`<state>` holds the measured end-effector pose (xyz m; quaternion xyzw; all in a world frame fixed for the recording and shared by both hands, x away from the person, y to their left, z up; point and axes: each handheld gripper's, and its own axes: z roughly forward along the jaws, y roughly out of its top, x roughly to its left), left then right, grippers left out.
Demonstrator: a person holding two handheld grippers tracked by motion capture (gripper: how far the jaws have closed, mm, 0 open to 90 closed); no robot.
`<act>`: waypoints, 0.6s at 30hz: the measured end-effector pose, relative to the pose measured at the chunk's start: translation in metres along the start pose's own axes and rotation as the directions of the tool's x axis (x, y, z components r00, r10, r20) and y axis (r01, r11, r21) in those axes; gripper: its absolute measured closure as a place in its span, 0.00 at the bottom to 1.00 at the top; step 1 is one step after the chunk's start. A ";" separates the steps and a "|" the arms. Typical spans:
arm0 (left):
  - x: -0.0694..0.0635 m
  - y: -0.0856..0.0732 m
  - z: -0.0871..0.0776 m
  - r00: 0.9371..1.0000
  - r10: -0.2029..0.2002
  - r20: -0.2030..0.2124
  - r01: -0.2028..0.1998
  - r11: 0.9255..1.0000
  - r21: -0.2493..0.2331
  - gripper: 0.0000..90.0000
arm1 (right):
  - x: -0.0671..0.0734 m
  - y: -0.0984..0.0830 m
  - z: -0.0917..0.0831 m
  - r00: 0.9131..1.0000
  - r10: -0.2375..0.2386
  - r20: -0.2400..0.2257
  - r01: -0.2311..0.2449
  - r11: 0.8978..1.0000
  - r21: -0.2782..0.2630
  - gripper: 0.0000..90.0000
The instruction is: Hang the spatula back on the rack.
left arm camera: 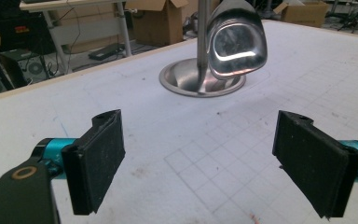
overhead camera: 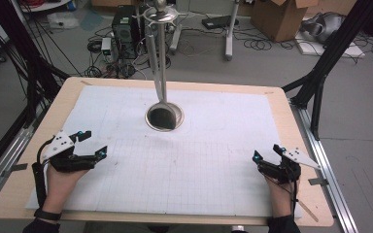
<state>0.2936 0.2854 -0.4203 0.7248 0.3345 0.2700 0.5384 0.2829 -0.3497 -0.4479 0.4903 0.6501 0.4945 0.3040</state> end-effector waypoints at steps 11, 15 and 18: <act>0.016 -0.015 -0.013 0.998 -0.037 -0.049 0.037 0.999 0.001 0.17 | 0.000 0.000 0.000 1.000 -0.011 0.003 0.011 1.000 0.002 0.17; 0.018 -0.018 -0.015 0.996 -0.047 -0.069 0.047 0.999 -0.005 0.17 | 0.000 0.000 0.000 1.000 -0.010 0.002 0.010 1.000 0.002 0.17; 0.019 -0.019 -0.017 0.995 -0.052 -0.090 0.051 0.999 -0.015 0.17 | 0.000 0.000 0.000 1.000 -0.010 0.002 0.010 1.000 0.002 0.17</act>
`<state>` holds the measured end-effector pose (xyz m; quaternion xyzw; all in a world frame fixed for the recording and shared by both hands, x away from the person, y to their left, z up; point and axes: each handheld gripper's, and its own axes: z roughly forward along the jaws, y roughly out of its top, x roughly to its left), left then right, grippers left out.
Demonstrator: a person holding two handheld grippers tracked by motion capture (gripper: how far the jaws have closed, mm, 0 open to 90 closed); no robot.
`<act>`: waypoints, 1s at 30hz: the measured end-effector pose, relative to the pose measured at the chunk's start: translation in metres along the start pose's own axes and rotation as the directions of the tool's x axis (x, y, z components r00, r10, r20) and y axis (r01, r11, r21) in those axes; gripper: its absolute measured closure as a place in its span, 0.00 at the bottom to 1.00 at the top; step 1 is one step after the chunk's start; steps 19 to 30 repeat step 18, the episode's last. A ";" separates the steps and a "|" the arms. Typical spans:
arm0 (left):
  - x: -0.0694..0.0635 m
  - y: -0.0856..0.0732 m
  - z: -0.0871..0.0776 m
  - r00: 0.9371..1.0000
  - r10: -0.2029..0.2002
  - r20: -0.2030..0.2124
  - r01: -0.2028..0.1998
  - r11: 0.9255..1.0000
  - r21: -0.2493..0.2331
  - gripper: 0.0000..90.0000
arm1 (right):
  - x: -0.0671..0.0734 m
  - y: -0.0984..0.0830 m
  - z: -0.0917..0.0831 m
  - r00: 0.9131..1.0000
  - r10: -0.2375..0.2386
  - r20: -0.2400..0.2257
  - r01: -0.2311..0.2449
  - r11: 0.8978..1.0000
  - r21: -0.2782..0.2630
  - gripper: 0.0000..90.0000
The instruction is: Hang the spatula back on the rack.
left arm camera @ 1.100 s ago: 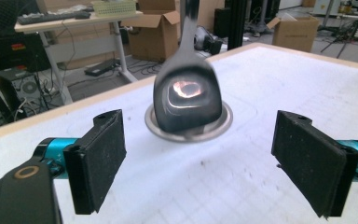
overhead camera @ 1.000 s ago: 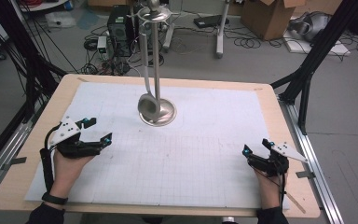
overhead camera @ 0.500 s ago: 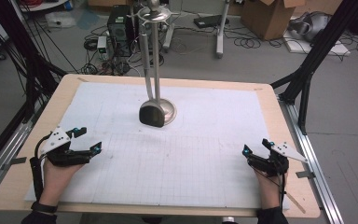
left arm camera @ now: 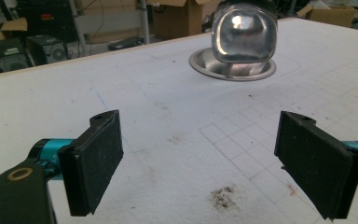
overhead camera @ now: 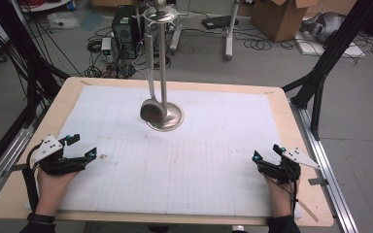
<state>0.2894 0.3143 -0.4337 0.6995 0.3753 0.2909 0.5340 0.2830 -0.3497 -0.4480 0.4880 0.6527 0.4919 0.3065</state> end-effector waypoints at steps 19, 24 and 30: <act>0.003 -0.002 0.002 1.000 -0.021 0.002 0.021 1.000 0.007 0.17 | 0.000 0.000 0.000 1.000 -0.001 0.000 0.001 1.000 0.000 0.17; 0.003 -0.002 0.002 1.000 -0.021 0.002 0.021 1.000 0.007 0.17 | 0.000 0.000 0.000 1.000 -0.001 0.000 0.001 1.000 0.000 0.17; 0.003 -0.002 0.002 1.000 -0.021 0.002 0.021 1.000 0.007 0.17 | 0.000 0.000 0.000 1.000 -0.001 0.000 0.001 1.000 0.000 0.17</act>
